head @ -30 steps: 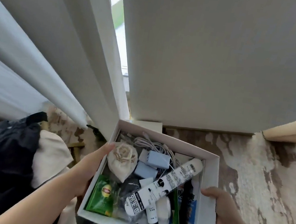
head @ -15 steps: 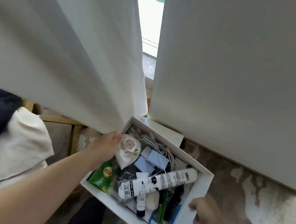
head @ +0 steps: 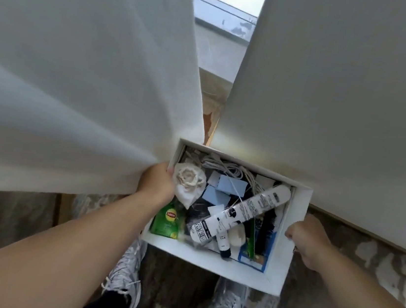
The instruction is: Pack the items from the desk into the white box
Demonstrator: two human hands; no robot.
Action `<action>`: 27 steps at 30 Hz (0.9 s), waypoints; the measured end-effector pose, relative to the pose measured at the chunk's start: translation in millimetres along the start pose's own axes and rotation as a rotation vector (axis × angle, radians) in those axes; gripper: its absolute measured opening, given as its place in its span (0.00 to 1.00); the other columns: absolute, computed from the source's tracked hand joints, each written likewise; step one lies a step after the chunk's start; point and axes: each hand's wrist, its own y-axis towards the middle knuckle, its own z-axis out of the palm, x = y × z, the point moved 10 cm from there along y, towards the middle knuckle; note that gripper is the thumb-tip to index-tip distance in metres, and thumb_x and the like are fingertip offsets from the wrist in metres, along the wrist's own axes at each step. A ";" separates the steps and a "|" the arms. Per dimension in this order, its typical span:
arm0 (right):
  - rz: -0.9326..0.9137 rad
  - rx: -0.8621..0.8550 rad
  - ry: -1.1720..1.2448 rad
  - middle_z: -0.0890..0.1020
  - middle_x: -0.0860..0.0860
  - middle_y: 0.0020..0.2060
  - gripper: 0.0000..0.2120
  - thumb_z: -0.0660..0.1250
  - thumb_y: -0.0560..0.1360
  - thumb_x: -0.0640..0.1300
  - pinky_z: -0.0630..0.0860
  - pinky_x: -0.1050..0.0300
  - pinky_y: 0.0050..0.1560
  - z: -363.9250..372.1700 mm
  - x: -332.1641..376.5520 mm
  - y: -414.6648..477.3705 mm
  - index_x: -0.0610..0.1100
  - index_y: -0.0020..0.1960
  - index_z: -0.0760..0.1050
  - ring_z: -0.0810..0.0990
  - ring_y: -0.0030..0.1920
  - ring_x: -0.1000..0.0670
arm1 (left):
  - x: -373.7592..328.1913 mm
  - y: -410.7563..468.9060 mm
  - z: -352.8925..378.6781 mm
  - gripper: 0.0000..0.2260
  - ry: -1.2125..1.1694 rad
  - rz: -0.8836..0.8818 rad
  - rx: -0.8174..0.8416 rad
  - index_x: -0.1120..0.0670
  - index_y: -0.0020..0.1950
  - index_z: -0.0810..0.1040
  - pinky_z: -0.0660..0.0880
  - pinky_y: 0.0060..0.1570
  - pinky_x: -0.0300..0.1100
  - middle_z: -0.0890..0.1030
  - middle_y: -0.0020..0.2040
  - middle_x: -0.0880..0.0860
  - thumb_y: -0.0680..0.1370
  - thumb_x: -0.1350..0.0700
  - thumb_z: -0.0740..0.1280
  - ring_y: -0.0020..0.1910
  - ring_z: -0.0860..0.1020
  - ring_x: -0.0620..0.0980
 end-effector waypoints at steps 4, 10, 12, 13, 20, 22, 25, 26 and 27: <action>0.004 -0.004 0.032 0.76 0.37 0.46 0.18 0.59 0.70 0.26 0.70 0.51 0.41 9.0 -8.6 18.2 0.35 0.59 0.71 0.75 0.45 0.39 | -11.1 21.2 9.5 0.13 0.082 0.038 -0.003 0.55 0.37 0.74 0.63 0.33 0.41 0.78 0.40 0.55 0.80 0.56 0.57 0.40 0.73 0.57; -0.012 -0.002 0.049 0.70 0.43 0.39 0.12 0.57 0.70 0.25 0.65 0.54 0.40 14.6 -12.6 28.2 0.41 0.43 0.69 0.70 0.41 0.44 | -26.4 45.9 20.9 0.12 0.231 0.132 0.011 0.60 0.46 0.76 0.65 0.40 0.42 0.80 0.52 0.62 0.81 0.55 0.58 0.51 0.77 0.61; -0.041 0.002 0.024 0.72 0.42 0.41 0.11 0.57 0.70 0.26 0.67 0.52 0.42 16.6 -13.3 27.2 0.38 0.45 0.71 0.71 0.42 0.43 | -30.4 44.6 18.3 0.11 0.274 0.172 0.005 0.58 0.44 0.74 0.63 0.39 0.42 0.80 0.51 0.62 0.81 0.55 0.57 0.51 0.76 0.61; -0.048 0.000 0.012 0.73 0.41 0.42 0.10 0.57 0.71 0.26 0.68 0.52 0.43 17.0 -13.4 25.5 0.35 0.47 0.73 0.72 0.43 0.43 | -30.3 43.9 17.1 0.10 0.288 0.179 0.003 0.58 0.44 0.74 0.63 0.39 0.42 0.80 0.51 0.62 0.81 0.56 0.57 0.51 0.76 0.61; -0.200 -0.089 -0.044 0.77 0.43 0.46 0.08 0.56 0.75 0.34 0.72 0.51 0.49 15.9 7.8 15.5 0.43 0.48 0.72 0.75 0.48 0.42 | -15.6 39.5 14.0 0.09 0.289 0.146 0.000 0.58 0.52 0.77 0.66 0.42 0.41 0.80 0.55 0.60 0.80 0.56 0.59 0.54 0.76 0.60; -0.204 -0.107 -0.031 0.76 0.45 0.49 0.10 0.58 0.75 0.36 0.72 0.53 0.48 14.4 8.0 8.6 0.44 0.55 0.70 0.74 0.48 0.44 | -16.3 34.2 12.8 0.10 0.259 0.171 0.025 0.58 0.53 0.76 0.68 0.44 0.43 0.80 0.57 0.60 0.80 0.55 0.57 0.55 0.76 0.60; -0.246 -0.219 -0.080 0.77 0.44 0.55 0.21 0.61 0.74 0.36 0.69 0.55 0.48 3.9 13.8 -14.9 0.43 0.66 0.66 0.75 0.52 0.44 | -22.5 14.7 0.5 0.17 0.233 0.201 0.030 0.55 0.67 0.72 0.70 0.55 0.44 0.77 0.64 0.58 0.79 0.55 0.58 0.62 0.74 0.58; -0.278 -0.254 -0.072 0.76 0.43 0.59 0.23 0.61 0.73 0.35 0.69 0.55 0.49 0.7 19.6 -27.9 0.42 0.67 0.65 0.75 0.55 0.44 | -29.4 2.9 -7.5 0.18 0.192 0.217 0.017 0.53 0.69 0.70 0.69 0.56 0.43 0.76 0.65 0.57 0.79 0.55 0.59 0.63 0.74 0.57; -0.297 -0.265 -0.071 0.74 0.43 0.63 0.24 0.61 0.73 0.34 0.69 0.56 0.51 0.1 25.3 -43.1 0.42 0.68 0.65 0.74 0.58 0.43 | -39.1 -13.7 -15.1 0.19 0.147 0.241 0.021 0.53 0.70 0.69 0.69 0.55 0.41 0.76 0.66 0.56 0.78 0.55 0.60 0.62 0.74 0.56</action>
